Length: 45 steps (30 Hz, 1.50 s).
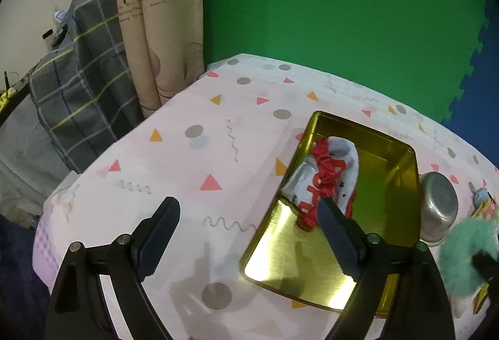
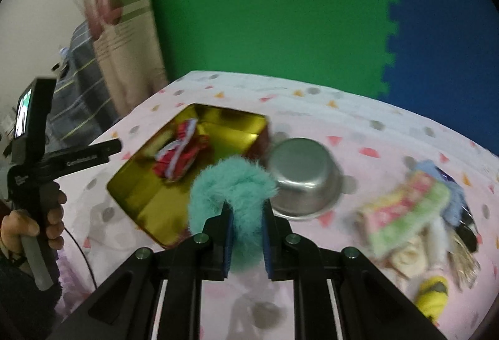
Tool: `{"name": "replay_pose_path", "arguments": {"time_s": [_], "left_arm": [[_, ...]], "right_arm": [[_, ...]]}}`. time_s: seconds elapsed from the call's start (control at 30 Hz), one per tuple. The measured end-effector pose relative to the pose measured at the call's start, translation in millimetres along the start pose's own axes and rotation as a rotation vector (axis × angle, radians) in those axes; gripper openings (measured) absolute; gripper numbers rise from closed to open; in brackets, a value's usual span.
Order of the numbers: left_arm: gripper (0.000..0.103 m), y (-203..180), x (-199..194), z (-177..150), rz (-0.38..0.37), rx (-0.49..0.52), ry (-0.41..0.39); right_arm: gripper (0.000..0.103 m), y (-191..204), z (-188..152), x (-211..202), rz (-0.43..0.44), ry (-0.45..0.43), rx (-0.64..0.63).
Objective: Organize soft objects
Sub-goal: 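Carry the green scrunchie into the gold tin and open the right tool, then grasp the yellow mitten with black tip with the right tool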
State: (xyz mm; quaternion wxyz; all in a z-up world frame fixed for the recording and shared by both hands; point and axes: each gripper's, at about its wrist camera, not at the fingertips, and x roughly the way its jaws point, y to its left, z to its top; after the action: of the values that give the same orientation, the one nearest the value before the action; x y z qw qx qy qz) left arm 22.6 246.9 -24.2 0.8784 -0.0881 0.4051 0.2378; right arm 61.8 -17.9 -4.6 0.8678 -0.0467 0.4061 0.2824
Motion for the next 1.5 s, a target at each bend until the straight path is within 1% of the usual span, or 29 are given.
{"name": "replay_pose_path", "arguments": {"time_s": [0.17, 0.27, 0.4, 0.6, 0.63, 0.77, 0.8, 0.83, 0.87, 0.93, 1.07, 1.17, 1.27, 1.37, 1.5], "left_arm": [[0.087, 11, 0, 3, 0.005, -0.022, -0.001], [0.087, 16, 2, 4, -0.002, -0.041, 0.006], [0.087, 19, 1, 5, -0.011, -0.054, 0.007], [0.087, 20, 5, 4, -0.016, -0.066, 0.023], [0.087, 20, 6, 4, -0.017, -0.067, 0.023], [0.087, 20, 5, 4, -0.018, -0.068, 0.02], [0.087, 20, 6, 4, -0.021, -0.066, 0.019], [0.087, 19, 6, 4, -0.021, -0.064, 0.021], [0.087, 18, 7, 4, -0.021, -0.063, 0.024], [0.087, 17, 7, 4, -0.024, -0.059, 0.027], [0.087, 11, 4, 4, -0.033, -0.046, 0.015], [0.087, 5, 2, 2, -0.047, -0.028, 0.011], [0.087, -7, -1, 1, -0.063, 0.006, 0.006], [0.087, -21, -6, -3, -0.089, 0.039, 0.0], [0.088, -41, -13, -9, -0.117, 0.089, -0.006]], "right_arm": [[0.015, 32, 7, 27, 0.045, 0.035, -0.052], [0.015, 47, 10, 44, 0.068, 0.071, -0.074], [0.015, 59, 15, 64, 0.08, 0.102, -0.092], [0.016, 72, 20, 91, 0.069, 0.125, -0.11], [0.018, 73, 20, 95, 0.071, 0.133, -0.108], [0.02, 73, 21, 104, 0.068, 0.144, -0.088], [0.027, 72, 21, 105, 0.069, 0.142, -0.084], [0.034, 72, 20, 104, 0.063, 0.14, -0.081], [0.037, 70, 20, 103, 0.061, 0.135, -0.078], [0.05, 70, 20, 100, 0.061, 0.131, -0.074], [0.051, 65, 20, 91, 0.053, 0.121, -0.06], [0.051, 59, 18, 73, 0.048, 0.091, -0.055], [0.051, 47, 11, 51, 0.02, 0.062, -0.056], [0.051, 28, 1, 27, -0.029, 0.039, -0.05], [0.051, -5, -15, -8, -0.127, 0.015, -0.043]]}}
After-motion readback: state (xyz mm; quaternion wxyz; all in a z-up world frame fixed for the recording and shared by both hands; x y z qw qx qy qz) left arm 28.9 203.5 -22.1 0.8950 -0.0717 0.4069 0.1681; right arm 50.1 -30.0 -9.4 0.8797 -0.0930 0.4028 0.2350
